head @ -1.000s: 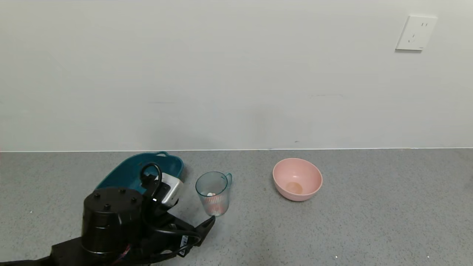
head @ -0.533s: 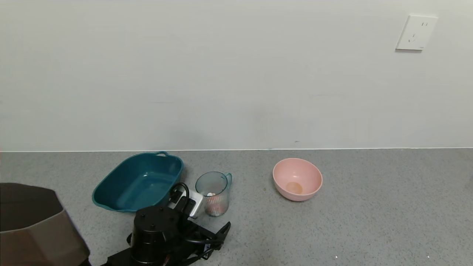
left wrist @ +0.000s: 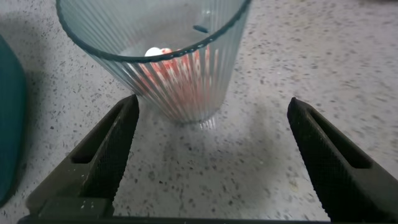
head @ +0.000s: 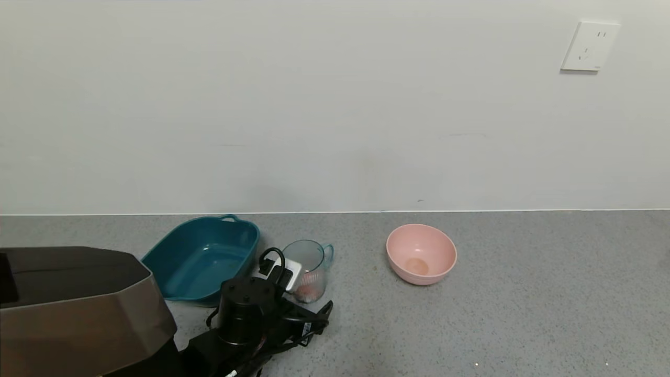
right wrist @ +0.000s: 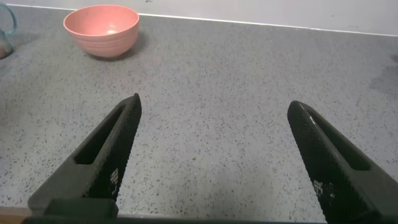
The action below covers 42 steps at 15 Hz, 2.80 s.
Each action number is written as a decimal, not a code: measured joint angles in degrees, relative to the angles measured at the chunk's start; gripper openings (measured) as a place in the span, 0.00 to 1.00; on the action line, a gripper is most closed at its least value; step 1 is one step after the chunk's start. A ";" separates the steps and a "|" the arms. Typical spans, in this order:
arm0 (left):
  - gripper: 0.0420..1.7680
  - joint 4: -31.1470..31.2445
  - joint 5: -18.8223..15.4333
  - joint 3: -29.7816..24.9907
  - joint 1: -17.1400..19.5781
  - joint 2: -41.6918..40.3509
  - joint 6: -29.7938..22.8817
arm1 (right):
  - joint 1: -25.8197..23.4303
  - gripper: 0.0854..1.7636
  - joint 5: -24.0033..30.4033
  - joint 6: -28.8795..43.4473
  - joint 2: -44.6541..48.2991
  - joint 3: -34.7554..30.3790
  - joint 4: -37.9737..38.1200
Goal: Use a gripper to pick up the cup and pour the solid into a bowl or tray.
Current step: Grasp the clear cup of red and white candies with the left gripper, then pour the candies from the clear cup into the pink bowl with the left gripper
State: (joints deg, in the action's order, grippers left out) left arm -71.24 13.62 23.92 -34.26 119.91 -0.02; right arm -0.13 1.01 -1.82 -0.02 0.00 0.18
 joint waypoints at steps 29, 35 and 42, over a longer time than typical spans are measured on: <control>0.82 9.03 -1.33 16.74 4.63 4.43 2.55 | 0.02 0.97 0.02 0.02 0.00 0.00 -0.02; 0.76 9.29 -1.35 16.76 4.63 4.22 2.47 | 0.00 0.97 0.02 0.00 0.00 0.00 -0.02; 0.76 15.54 -1.91 17.40 6.03 -0.91 1.73 | 0.00 0.97 0.02 0.00 0.00 0.00 -0.02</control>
State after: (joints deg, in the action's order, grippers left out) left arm -55.70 11.70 41.31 -28.22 118.99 1.71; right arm -0.13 1.04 -1.82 -0.02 0.00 0.16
